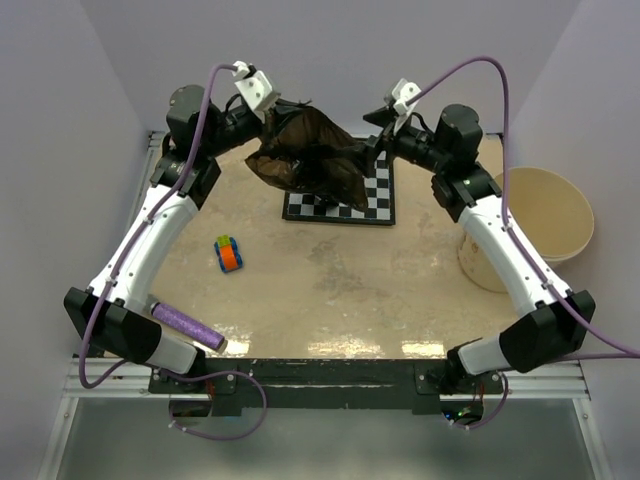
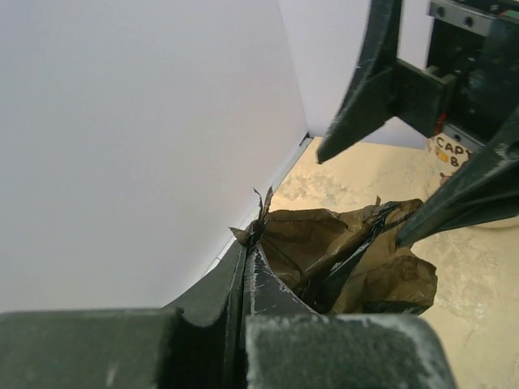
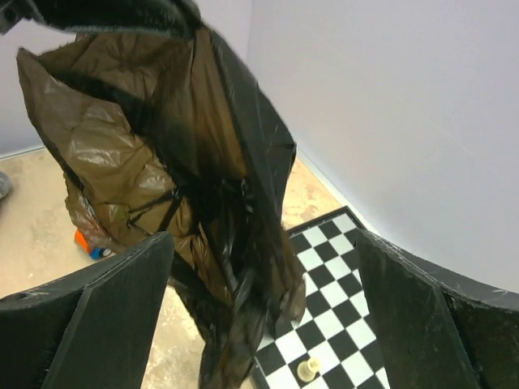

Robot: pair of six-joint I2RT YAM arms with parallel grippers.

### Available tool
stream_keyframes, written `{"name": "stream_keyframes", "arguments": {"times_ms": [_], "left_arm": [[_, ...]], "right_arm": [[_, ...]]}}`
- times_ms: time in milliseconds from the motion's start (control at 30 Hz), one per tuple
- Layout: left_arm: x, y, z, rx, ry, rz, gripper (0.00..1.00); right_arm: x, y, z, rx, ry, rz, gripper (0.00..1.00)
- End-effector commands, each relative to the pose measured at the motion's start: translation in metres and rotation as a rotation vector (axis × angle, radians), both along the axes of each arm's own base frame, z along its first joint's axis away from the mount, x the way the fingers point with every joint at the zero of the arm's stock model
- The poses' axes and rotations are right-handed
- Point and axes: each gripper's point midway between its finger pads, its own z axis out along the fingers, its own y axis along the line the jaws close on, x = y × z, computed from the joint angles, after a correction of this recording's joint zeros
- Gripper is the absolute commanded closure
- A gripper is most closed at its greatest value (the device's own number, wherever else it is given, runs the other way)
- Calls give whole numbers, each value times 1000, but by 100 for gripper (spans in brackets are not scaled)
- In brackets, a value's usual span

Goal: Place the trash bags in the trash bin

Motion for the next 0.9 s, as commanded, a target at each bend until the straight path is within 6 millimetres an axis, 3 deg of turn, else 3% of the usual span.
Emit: {"name": "stream_keyframes", "arguments": {"times_ms": [0,100,233,367,433,467,500,533,567,633,733,800,867], "left_arm": [[-27,-7,28,-6,-60,-111,100],[-35,-8,28,1,-61,-139,100],[-44,-11,34,2,-77,-177,100],[-41,-4,42,10,-111,-123,100],[-32,4,45,6,-117,-44,100],[-26,11,47,1,-123,10,89],[-21,20,51,-16,-131,75,63],[-16,32,59,-45,-144,160,45],[-17,47,77,-96,-188,241,28],[-24,84,104,-186,-250,419,7],[-43,117,119,-304,-230,551,0],[-51,120,101,-329,-124,549,0],[-56,103,70,-328,36,472,5]], "right_arm": [[0,23,32,12,-110,56,2],[4,46,31,-10,-127,106,2],[23,69,10,-70,-132,63,5],[37,72,-2,-61,-75,27,43],[37,74,-1,-44,-60,28,72],[37,75,-2,-34,-44,32,80],[37,76,-1,-21,-38,29,91],[42,74,0,6,-18,-1,100],[46,71,6,42,-13,-37,100],[55,66,23,129,-6,-108,100],[73,45,52,287,9,-275,100],[81,36,67,360,15,-380,100],[84,31,78,401,-1,-481,100]]}}
